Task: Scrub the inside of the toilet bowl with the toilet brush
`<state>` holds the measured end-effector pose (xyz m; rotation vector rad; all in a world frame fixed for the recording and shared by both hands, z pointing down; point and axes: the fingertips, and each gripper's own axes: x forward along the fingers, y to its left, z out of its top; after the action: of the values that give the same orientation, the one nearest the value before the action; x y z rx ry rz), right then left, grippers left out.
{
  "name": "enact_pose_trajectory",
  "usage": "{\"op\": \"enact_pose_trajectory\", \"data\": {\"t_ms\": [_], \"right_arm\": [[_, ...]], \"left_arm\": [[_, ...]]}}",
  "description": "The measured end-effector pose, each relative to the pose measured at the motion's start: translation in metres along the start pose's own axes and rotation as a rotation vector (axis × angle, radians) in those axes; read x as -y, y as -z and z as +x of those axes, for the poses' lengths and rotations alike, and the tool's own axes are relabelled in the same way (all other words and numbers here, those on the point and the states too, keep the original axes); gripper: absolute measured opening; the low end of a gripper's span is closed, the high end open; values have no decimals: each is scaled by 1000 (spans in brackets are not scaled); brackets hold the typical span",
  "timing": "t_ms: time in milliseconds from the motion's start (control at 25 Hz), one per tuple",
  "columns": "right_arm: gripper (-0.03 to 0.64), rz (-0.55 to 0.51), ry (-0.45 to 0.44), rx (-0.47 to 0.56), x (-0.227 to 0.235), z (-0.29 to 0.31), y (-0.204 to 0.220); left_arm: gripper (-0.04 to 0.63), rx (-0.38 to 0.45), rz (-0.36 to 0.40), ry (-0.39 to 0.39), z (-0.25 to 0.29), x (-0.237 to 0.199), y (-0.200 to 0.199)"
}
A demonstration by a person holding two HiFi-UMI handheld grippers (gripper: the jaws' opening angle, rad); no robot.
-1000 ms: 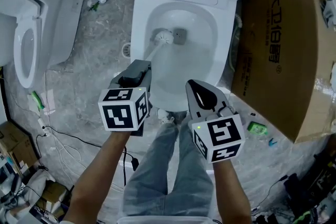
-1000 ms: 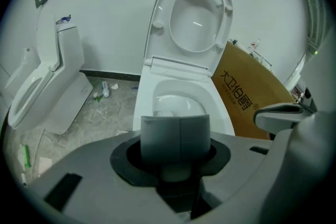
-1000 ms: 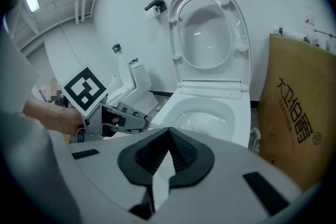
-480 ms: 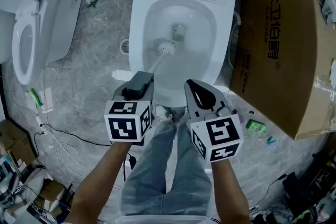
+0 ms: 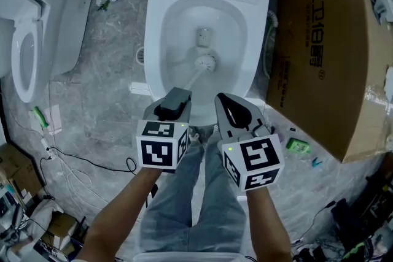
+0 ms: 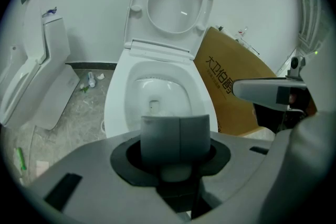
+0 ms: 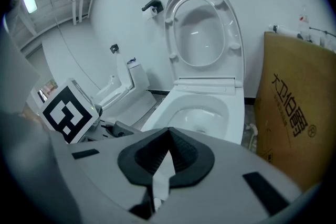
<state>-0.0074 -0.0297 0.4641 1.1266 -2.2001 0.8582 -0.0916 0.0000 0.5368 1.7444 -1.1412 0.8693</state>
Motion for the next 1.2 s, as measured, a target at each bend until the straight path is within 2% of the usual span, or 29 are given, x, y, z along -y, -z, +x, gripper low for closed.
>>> {"op": "enact_pose_trajectory", "data": {"t_ms": [800,960,1200], "right_arm": [[-2,16,8,-24,27,4,1],[-2,17,3,-27,27,6,1],[-2,18,-4,-23,24,14,-2]], "left_arm": [[153,69,-22,0,35,9,-67],[153,66,-22,-14,35,4,-65],[153,22,-41,-40,42,-6,-42]]}}
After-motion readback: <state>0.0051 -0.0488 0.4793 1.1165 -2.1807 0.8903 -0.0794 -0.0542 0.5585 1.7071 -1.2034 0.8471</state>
